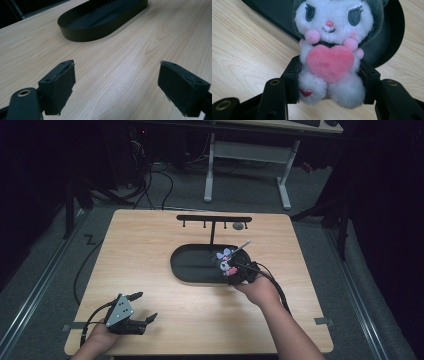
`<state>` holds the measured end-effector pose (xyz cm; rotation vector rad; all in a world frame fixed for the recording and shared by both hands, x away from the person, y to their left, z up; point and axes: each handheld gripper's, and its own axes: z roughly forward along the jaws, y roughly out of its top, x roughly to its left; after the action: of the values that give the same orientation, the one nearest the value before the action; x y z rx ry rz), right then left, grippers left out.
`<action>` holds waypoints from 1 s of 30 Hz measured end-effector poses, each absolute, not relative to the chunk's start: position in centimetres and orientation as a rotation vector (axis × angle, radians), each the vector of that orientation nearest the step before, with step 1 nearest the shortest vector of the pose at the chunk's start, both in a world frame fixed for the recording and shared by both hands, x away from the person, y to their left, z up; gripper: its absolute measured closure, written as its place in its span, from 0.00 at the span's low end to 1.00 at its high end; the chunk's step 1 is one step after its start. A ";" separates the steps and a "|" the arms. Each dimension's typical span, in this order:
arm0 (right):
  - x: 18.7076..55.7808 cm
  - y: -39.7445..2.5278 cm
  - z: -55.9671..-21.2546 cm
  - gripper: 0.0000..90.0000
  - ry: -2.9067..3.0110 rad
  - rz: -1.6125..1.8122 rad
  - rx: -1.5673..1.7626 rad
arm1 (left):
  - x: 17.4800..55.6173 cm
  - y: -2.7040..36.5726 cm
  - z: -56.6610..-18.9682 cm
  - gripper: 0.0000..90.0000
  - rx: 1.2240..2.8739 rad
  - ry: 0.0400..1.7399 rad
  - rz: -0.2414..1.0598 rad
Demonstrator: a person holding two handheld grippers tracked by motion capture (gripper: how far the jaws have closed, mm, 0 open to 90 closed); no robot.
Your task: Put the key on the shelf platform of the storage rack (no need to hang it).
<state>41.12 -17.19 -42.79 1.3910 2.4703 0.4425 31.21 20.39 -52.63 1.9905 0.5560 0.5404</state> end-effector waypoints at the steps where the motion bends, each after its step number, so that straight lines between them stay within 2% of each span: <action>1: 41.3 -17.1 -42.9 0.53 2.465 0.434 1.399 | 31.2 20.4 -52.6 0.17 1.990 0.553 0.538; 30: 46.3 -15.3 -43.9 0.53 2.428 0.417 1.469 | 31.2 20.6 -52.6 0.17 1.977 0.545 0.528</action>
<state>46.34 -15.34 -43.87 1.4694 2.4280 0.4166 31.16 20.61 -52.61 1.9774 0.5452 0.5284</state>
